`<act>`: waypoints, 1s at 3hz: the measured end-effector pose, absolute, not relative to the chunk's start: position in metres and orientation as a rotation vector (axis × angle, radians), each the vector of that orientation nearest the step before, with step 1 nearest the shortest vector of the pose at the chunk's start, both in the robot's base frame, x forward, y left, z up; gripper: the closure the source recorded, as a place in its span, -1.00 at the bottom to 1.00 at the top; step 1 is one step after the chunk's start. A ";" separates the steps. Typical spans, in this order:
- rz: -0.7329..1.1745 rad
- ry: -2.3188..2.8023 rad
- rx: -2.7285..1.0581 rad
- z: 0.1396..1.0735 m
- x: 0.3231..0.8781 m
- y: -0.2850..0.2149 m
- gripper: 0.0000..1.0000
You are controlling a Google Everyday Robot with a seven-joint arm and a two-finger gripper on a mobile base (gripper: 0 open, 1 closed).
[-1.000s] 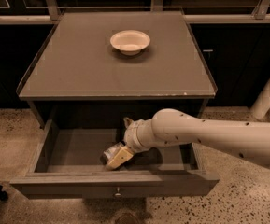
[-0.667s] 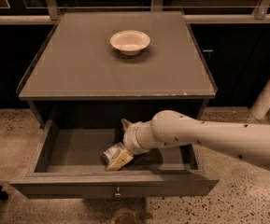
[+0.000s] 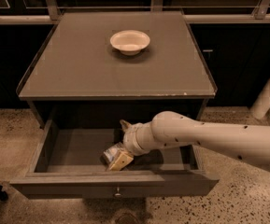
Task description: Pick blue plastic bottle from top drawer and place on counter
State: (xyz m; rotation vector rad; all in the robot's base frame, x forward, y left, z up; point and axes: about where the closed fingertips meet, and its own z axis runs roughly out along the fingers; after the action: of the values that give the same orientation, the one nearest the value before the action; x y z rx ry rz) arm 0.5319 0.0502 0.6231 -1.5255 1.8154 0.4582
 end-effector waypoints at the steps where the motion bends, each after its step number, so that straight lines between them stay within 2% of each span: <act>1: 0.458 1.815 -1.526 0.623 0.532 0.050 -0.65; 3: 0.458 1.815 -1.526 0.623 0.532 0.050 0.28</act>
Offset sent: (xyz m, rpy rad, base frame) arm 0.0000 0.0000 0.0000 0.0000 0.0000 0.0000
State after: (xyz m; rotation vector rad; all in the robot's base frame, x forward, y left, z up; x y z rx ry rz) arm 0.5319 0.0502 0.6230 -1.5256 1.8154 0.4583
